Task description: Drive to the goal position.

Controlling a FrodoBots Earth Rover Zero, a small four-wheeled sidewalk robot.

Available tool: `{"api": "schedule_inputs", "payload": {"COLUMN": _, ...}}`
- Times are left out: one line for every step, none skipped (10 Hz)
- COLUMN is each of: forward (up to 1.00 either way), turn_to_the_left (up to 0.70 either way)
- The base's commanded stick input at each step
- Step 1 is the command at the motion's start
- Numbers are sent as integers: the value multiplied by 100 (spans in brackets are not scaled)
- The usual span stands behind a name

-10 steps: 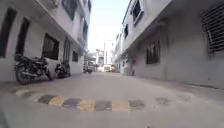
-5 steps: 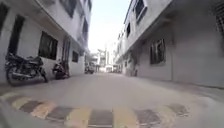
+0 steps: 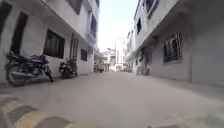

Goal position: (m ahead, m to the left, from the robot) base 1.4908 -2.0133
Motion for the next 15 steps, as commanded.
{"api": "schedule_inputs", "payload": {"forward": 100, "turn_to_the_left": 0}}
{"api": "schedule_inputs", "payload": {"forward": 100, "turn_to_the_left": 0}}
{"api": "schedule_inputs", "payload": {"forward": 100, "turn_to_the_left": 0}}
{"api": "schedule_inputs", "payload": {"forward": 100, "turn_to_the_left": 0}}
{"api": "schedule_inputs", "payload": {"forward": 100, "turn_to_the_left": 0}}
{"api": "schedule_inputs", "payload": {"forward": 100, "turn_to_the_left": 0}}
{"api": "schedule_inputs", "payload": {"forward": 100, "turn_to_the_left": 0}}
{"api": "schedule_inputs", "payload": {"forward": 100, "turn_to_the_left": 0}}
{"api": "schedule_inputs", "payload": {"forward": 100, "turn_to_the_left": 0}}
{"api": "schedule_inputs", "payload": {"forward": 100, "turn_to_the_left": 0}}
{"api": "schedule_inputs", "payload": {"forward": 100, "turn_to_the_left": 0}}
{"api": "schedule_inputs", "payload": {"forward": 100, "turn_to_the_left": 0}}
{"api": "schedule_inputs", "payload": {"forward": 100, "turn_to_the_left": 0}}
{"api": "schedule_inputs", "payload": {"forward": 100, "turn_to_the_left": 0}}
{"api": "schedule_inputs", "payload": {"forward": 100, "turn_to_the_left": 0}}
